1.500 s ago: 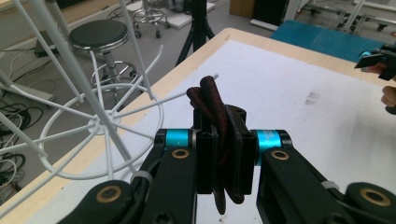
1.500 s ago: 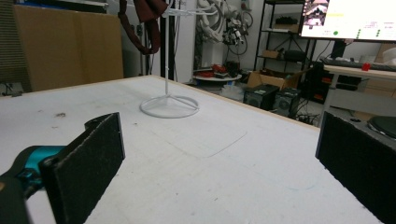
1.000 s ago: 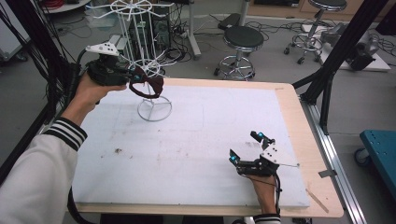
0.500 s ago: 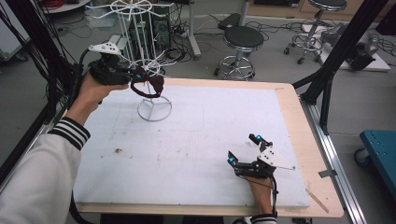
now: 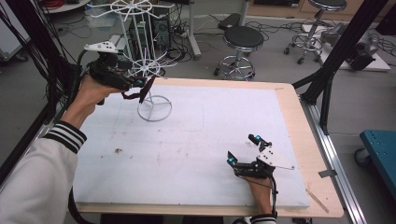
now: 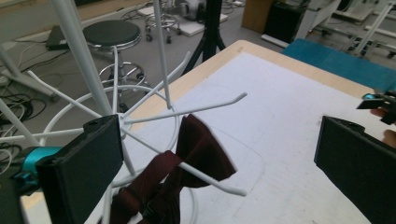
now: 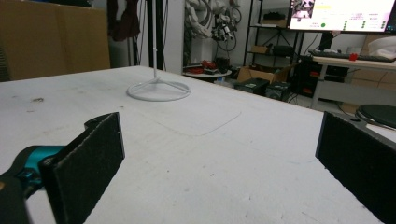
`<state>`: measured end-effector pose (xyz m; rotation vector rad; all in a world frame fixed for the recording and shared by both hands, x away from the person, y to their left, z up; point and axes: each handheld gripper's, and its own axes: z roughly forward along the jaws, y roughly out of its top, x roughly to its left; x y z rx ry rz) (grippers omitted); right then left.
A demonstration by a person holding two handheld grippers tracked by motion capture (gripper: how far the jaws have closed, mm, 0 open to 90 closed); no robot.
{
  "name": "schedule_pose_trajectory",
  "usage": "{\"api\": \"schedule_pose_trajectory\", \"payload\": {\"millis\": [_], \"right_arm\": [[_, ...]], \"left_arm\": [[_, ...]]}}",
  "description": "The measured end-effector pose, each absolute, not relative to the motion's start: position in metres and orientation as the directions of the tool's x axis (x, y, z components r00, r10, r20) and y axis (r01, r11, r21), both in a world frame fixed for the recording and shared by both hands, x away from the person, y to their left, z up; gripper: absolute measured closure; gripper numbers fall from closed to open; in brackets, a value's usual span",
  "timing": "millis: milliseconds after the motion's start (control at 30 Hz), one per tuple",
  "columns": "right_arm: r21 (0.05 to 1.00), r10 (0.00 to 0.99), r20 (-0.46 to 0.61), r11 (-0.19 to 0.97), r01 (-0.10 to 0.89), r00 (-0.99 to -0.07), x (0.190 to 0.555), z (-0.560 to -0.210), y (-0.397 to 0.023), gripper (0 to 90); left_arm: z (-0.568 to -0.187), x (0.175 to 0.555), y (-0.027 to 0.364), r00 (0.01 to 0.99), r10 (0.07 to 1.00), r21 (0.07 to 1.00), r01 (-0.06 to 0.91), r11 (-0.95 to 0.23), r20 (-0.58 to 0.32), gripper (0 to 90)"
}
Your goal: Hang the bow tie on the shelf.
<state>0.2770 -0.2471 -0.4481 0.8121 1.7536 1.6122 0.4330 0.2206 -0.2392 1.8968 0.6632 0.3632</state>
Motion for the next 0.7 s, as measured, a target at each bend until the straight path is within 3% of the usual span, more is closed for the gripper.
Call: {"api": "schedule_pose_trajectory", "payload": {"millis": [400,700], "right_arm": [[0.997,0.79,-0.028,0.062,0.035,-0.612,0.277,-0.451,-0.249,0.5],[0.998,0.793,-0.031,0.063,0.031,-0.609,0.276,-0.451,-0.249,0.5]], "left_arm": [[-0.24,0.396,0.234,0.819,0.572,0.952,0.144,-0.269,0.037,1.7],[-0.272,0.346,0.252,0.809,0.574,0.978,0.0,-0.21,0.123,1.7]]}}
